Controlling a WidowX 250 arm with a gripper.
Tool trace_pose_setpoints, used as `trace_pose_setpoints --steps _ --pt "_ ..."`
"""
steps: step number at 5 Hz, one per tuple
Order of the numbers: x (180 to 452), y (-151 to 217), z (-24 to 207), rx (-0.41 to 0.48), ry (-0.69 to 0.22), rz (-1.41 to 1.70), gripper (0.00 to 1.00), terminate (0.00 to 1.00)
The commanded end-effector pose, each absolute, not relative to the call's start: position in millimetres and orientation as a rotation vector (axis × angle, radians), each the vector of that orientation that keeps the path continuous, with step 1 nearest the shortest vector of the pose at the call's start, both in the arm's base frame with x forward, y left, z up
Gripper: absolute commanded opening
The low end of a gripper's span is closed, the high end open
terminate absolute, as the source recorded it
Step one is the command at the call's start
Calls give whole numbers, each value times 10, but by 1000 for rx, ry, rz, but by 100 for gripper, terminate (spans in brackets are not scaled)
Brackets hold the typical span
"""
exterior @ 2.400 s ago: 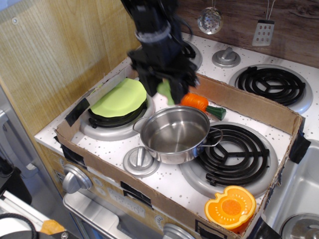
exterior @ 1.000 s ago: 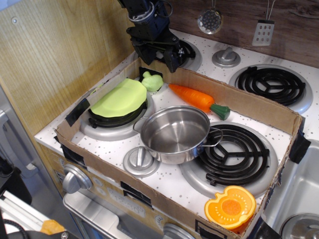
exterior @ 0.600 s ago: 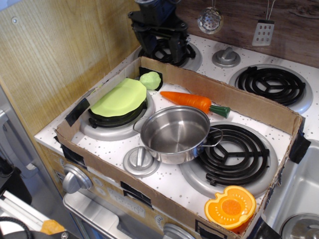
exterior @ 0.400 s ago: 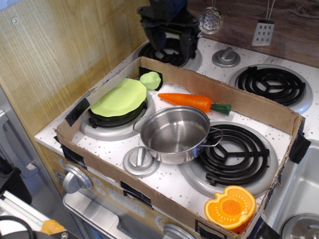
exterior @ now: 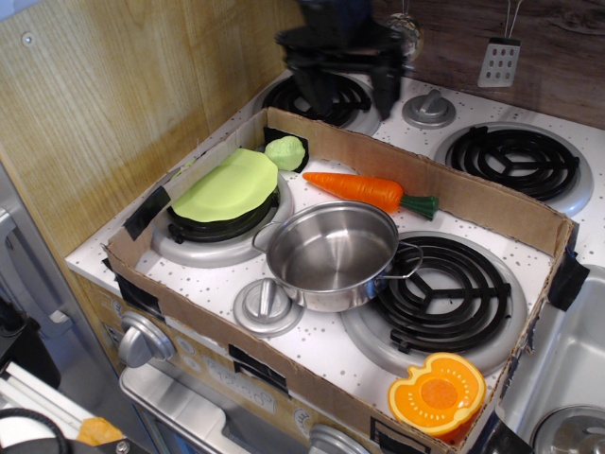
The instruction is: Take broccoli out of pan
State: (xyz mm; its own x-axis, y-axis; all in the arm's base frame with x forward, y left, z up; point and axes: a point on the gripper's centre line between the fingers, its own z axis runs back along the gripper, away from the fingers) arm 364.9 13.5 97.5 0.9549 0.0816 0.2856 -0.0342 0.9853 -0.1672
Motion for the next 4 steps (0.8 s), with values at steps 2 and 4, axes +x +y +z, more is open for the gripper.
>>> trace_pose_setpoints --steps 2,4 --pt "3682 93 1253 -159 -369 48 100 0" --pt "3682 93 1253 -159 -369 48 100 100"
